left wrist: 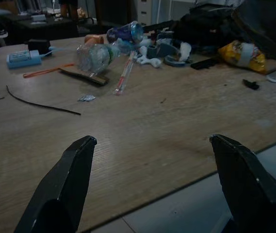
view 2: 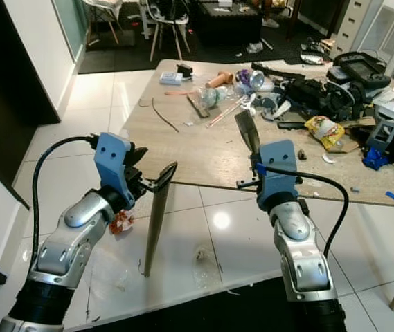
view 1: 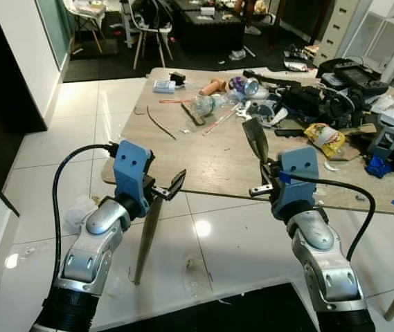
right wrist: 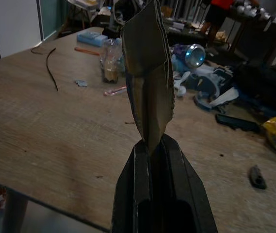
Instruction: Picking trash to rubbish bin
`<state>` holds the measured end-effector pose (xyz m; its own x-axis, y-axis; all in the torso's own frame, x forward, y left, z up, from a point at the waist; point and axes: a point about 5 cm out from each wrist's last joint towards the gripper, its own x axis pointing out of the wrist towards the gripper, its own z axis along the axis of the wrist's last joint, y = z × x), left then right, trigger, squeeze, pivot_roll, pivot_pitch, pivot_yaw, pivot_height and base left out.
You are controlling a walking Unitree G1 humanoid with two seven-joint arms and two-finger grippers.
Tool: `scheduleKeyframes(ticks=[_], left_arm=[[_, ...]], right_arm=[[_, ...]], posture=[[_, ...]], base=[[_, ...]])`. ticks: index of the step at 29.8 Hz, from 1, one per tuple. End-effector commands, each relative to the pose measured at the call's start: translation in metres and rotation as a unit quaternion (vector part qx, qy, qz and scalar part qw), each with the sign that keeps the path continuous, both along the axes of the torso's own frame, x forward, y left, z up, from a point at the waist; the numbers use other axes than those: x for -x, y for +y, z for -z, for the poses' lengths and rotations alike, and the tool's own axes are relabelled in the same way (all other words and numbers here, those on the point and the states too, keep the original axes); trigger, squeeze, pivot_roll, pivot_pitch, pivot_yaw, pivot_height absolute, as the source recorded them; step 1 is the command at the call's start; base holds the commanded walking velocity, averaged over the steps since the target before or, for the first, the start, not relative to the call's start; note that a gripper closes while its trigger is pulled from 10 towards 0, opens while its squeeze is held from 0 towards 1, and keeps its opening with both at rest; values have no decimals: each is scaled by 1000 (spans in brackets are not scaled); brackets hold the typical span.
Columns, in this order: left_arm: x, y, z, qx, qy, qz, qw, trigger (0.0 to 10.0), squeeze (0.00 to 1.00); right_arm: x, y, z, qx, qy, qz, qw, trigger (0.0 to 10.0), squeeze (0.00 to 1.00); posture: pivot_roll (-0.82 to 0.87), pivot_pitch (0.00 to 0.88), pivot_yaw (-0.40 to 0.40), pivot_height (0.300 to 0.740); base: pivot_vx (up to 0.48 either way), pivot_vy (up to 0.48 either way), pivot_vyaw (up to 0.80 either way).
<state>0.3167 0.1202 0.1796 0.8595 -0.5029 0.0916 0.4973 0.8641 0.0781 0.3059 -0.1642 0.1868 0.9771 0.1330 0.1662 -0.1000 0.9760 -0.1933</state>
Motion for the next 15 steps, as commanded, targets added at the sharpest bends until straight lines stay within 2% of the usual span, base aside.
scheduleKeyframes(ticks=[1,7,15], left_arm=[[-2,1,4,-6,8,-11,1000,10000,0],[-6,4,6,-12,9,-37,999,10000,0],[-6,4,7,-10,10,-41,999,10000,0]], right_arm=[[-1,-1,4,0,5,2,1000,10000,0],[0,-1,5,1,6,2,1000,10000,0],[0,1,6,0,7,-2,1000,10000,0]], posture=[[-73,84,1,740],[-77,84,0,740],[-77,85,-2,740]], base=[[0,0,-525],[0,0,-689],[0,0,-800]])
